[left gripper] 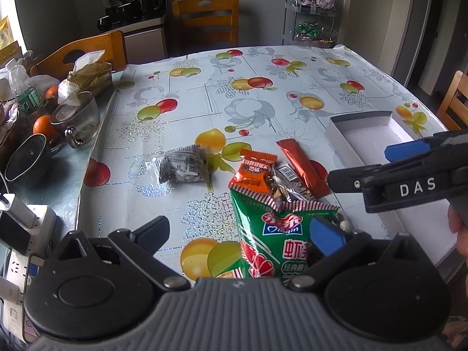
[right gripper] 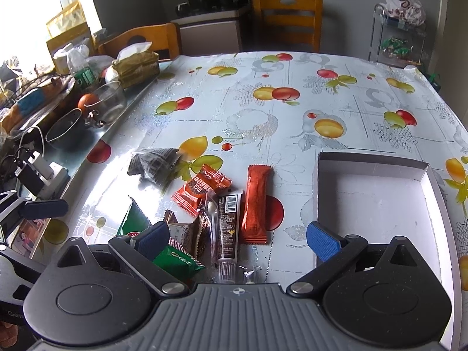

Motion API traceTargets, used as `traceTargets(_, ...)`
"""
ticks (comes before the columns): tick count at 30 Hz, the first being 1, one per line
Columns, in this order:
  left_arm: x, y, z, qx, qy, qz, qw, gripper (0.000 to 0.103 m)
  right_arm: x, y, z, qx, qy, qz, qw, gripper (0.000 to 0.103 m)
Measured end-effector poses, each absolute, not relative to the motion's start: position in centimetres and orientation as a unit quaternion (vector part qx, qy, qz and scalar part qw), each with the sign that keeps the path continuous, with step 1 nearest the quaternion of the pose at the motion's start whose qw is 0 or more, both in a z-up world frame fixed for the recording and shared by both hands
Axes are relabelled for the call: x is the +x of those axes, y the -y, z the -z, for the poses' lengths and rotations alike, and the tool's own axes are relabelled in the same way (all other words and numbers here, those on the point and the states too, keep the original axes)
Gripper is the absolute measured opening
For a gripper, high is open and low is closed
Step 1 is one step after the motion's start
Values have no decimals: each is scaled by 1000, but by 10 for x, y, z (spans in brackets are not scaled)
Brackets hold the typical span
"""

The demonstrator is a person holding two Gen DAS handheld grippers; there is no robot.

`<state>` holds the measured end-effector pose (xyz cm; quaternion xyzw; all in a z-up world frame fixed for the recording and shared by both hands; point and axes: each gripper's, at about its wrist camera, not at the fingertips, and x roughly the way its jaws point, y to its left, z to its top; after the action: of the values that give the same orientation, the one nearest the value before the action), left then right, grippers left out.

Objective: Organize snacks
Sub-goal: 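Close the left gripper on the green shrimp-chip bag, then lift the green bag with the left gripper while the right gripper grasps the tan peanut bag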

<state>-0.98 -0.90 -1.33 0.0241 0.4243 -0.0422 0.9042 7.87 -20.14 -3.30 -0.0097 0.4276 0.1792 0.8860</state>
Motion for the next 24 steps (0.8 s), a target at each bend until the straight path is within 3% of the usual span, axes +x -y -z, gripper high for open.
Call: traceTargets(24,-7,24,27,44,-445,98,889,103,84,194,34,-20,-435,-178,882,101)
